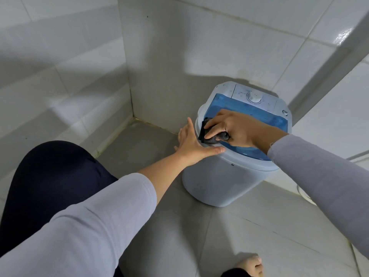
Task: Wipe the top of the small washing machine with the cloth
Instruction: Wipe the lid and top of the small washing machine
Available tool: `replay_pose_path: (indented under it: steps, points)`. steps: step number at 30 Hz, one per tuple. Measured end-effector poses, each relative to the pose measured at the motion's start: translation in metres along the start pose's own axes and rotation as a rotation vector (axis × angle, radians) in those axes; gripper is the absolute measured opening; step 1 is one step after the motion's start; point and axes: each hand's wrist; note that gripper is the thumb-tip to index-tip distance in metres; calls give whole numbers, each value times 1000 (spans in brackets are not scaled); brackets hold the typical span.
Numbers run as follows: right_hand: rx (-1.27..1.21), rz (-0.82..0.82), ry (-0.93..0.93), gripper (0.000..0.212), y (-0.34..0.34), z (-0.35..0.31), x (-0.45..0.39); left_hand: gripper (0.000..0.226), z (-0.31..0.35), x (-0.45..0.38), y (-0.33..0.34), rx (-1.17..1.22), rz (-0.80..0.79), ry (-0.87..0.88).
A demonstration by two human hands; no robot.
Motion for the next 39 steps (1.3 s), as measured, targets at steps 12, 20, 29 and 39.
replay_pose_path:
  steps: [12,20,29,39]
  points:
    - [-6,33,74,46,3,6,-43,145,-2,-10,-11,-24,-78,-23]
    - [97,41,168,47,-1,25,-71,129,3,-34,-35,-3,-85,19]
    - [154,56,235,46,-4,51,-95,107,11,-77,-55,-92,-29,38]
    - [116,102,364,46,0,68,-108,115,16,-87,-63,-173,-106,91]
Point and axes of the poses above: each hand's wrist, its own x-axis away from the middle knuckle, its own y-axis out of the palm, z = x × y, and after that the axes turned 6 degrees about y, right-handed
